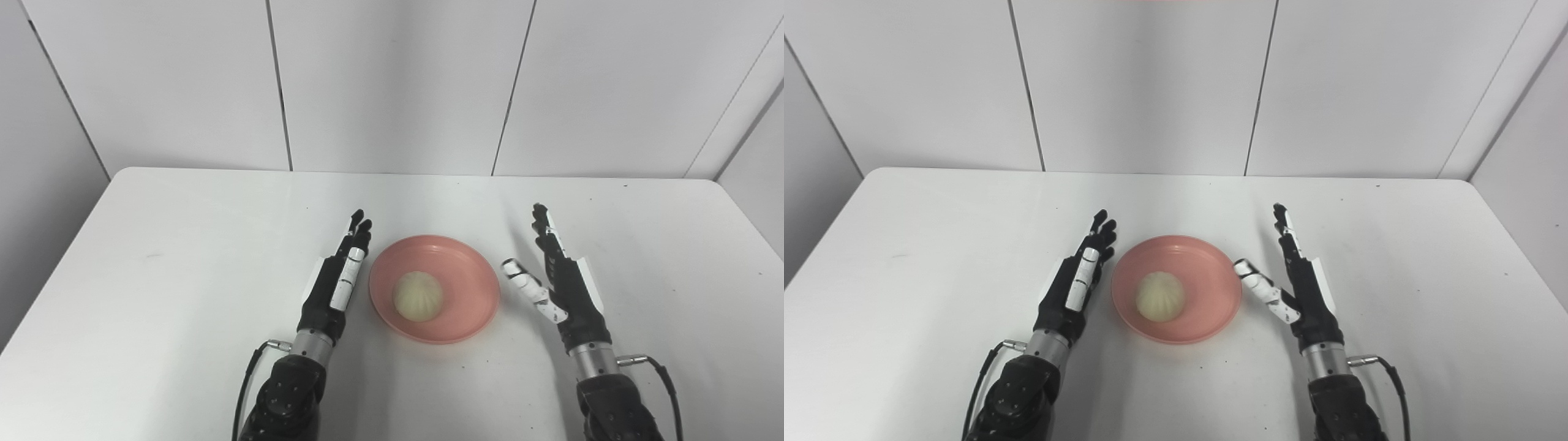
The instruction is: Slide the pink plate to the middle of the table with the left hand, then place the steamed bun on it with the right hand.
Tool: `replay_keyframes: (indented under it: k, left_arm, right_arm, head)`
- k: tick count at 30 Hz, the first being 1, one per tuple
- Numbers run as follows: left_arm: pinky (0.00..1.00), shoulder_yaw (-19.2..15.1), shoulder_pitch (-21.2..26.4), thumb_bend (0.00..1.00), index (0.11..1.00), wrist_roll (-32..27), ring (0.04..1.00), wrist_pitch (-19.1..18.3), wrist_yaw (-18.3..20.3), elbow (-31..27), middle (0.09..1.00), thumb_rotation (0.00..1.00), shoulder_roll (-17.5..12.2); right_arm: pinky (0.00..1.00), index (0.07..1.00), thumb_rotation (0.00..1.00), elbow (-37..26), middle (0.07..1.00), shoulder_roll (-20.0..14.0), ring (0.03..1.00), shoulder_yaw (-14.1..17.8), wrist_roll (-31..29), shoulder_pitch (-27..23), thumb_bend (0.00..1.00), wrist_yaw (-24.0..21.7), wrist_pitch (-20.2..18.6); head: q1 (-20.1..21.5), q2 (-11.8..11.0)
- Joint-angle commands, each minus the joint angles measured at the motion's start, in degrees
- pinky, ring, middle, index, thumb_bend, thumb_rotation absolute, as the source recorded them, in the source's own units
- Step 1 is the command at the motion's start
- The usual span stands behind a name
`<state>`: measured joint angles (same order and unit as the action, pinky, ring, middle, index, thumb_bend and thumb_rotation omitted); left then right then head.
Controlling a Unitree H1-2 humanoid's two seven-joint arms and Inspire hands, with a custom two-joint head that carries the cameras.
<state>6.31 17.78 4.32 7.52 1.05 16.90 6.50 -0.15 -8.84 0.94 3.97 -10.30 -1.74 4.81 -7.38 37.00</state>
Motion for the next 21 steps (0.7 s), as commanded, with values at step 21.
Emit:
replay_keyframes:
  k: [21]
  left_arm:
    - [1.00, -2.19, -0.27, 0.60, 1.000, -3.62, 1.000, 0.88, 0.89, -0.45, 1.000, 1.00, -2.89]
  right_arm:
    - [0.97, 1.000, 0.86, 1.27, 1.000, 2.62, 0.988, -3.44, 6.35, -0.66, 0.56, 1.53, 0.48]
  head:
    - [3.64, 0.64]
